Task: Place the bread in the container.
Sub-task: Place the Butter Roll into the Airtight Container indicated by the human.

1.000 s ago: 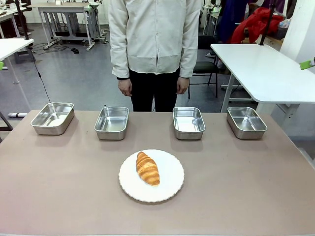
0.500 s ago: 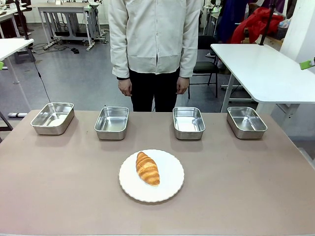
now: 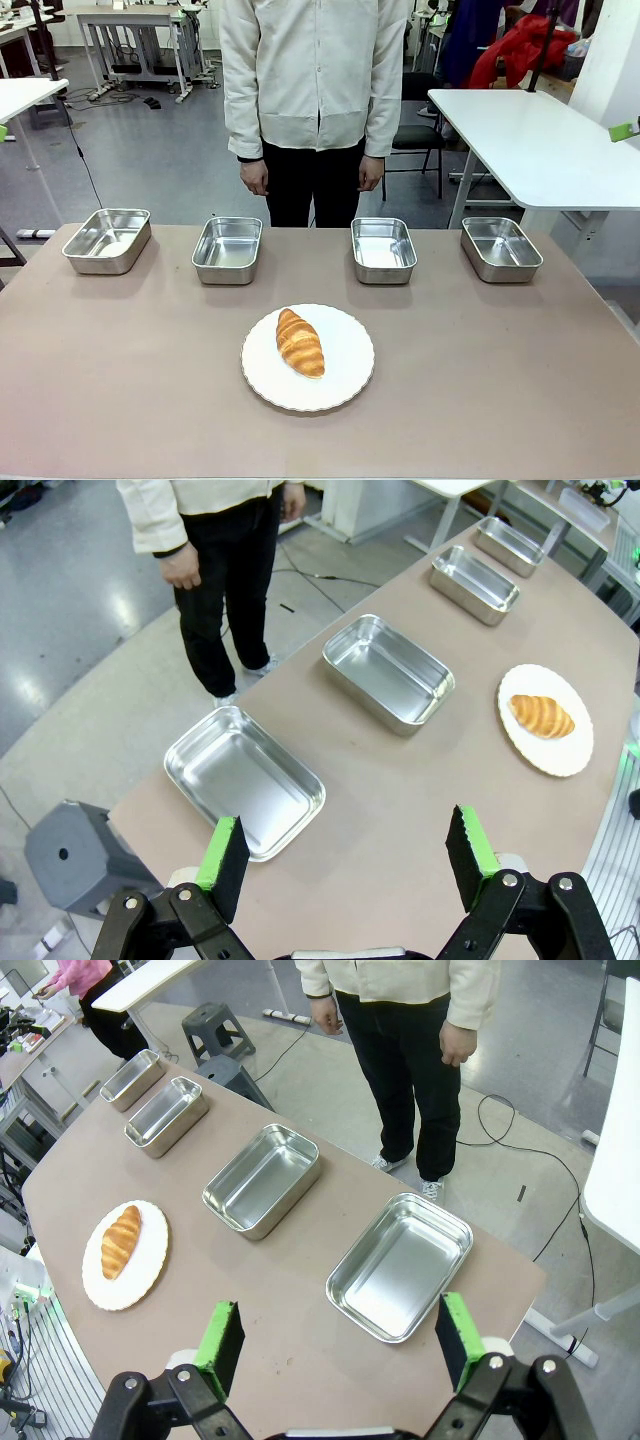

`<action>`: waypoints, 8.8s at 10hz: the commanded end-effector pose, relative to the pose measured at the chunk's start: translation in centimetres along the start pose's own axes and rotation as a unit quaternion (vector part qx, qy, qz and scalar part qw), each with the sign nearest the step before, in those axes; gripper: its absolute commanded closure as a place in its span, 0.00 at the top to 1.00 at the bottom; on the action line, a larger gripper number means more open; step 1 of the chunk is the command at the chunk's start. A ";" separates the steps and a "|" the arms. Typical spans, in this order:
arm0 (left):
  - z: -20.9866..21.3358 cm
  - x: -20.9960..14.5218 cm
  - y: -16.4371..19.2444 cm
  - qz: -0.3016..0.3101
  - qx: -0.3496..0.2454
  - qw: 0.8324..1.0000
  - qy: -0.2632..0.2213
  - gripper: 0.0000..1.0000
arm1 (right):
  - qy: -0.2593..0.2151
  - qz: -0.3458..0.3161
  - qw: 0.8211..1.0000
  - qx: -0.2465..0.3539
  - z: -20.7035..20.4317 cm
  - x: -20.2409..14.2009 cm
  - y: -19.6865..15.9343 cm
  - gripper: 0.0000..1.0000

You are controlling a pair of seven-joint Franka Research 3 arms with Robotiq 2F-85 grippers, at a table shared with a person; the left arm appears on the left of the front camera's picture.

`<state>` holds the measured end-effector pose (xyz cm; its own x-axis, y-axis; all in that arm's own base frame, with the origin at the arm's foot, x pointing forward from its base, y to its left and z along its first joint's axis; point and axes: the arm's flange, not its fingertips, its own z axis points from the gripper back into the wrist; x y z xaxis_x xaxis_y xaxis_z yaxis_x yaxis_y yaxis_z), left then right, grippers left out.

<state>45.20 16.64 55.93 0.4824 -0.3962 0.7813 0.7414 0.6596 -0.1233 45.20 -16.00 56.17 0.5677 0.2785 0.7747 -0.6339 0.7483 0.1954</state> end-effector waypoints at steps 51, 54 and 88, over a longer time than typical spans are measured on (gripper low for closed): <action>0.0 0.1 0.0 -0.002 -0.002 1.000 -0.002 1.00 | -0.007 0.003 1.000 0.003 -0.1 0.1 0.0 1.00; 0.0 0.1 0.0 -0.002 -0.002 1.000 -0.002 1.00 | -0.007 0.003 1.000 0.003 -0.1 0.1 0.0 1.00; -28.3 10.8 -23.5 0.350 0.127 0.913 0.165 1.00 | -0.007 0.003 1.000 0.003 -0.1 0.1 0.0 1.00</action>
<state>46.33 -21.48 49.68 0.9394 0.0315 0.3413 0.0926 0.9354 -0.3412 45.25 -15.97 56.14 0.5695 0.2806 0.7726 -0.6332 0.7492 0.1945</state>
